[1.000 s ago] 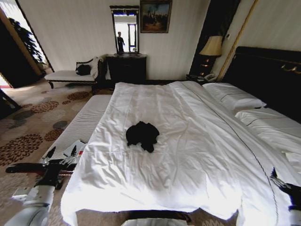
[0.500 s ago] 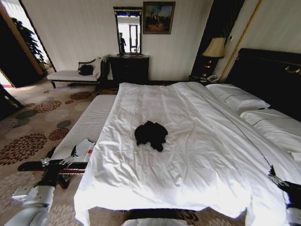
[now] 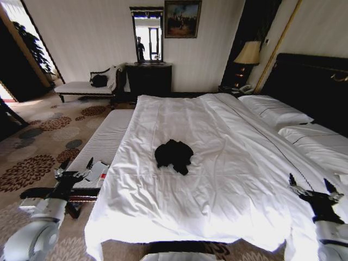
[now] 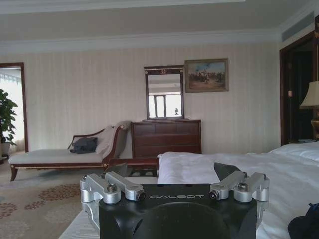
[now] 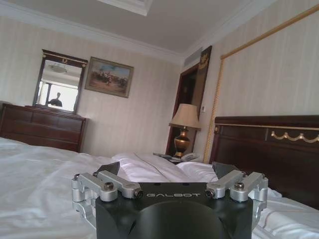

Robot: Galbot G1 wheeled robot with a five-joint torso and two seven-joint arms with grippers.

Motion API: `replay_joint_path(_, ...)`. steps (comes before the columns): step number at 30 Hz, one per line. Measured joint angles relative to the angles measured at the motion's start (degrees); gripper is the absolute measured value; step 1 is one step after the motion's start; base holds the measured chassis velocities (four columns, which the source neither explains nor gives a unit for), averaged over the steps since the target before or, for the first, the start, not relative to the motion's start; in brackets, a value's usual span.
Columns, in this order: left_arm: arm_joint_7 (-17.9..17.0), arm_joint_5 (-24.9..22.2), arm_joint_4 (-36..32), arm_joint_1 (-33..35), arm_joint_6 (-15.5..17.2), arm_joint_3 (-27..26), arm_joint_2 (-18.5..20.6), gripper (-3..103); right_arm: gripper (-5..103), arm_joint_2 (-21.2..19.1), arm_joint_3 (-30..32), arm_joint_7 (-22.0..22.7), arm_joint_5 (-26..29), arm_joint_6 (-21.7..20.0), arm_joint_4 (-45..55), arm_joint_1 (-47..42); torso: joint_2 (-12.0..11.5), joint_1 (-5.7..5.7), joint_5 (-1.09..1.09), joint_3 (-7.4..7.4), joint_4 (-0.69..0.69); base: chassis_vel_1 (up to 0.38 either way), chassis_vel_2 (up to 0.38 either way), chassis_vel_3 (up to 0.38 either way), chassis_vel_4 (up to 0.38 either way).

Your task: Fold the clothes on the bed.

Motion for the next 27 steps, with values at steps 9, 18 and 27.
replay_joint_path(9, 0.04, -6.80, 4.92, -8.37, 4.67, 7.19, 8.71, 100, 100, -11.44, -6.11, 1.05, 9.03, -12.36, 0.97, 6.34, -0.01, 0.01, 0.03, 0.01, -0.04, 0.000, 0.000, 0.000, 0.000)
replay_joint_path(18, 0.13, -16.82, 14.40, -26.98, 8.72, 26.65, 15.05, 100, 100, -22.27, -18.42, 1.75, 19.46, -21.63, -6.00, 21.42, -0.01, 0.01, 0.03, 0.01, -0.01, 0.000, 0.000, 0.000, 0.000)
replay_joint_path(27, 0.10, -23.19, 31.86, -50.40, 11.74, 48.68, 12.35, 100, 100, -25.67, -25.91, 2.06, 21.06, -22.33, -11.37, 28.28, -0.01, 0.02, 0.04, 0.01, 0.00, 0.000, 0.000, 0.000, 0.000)
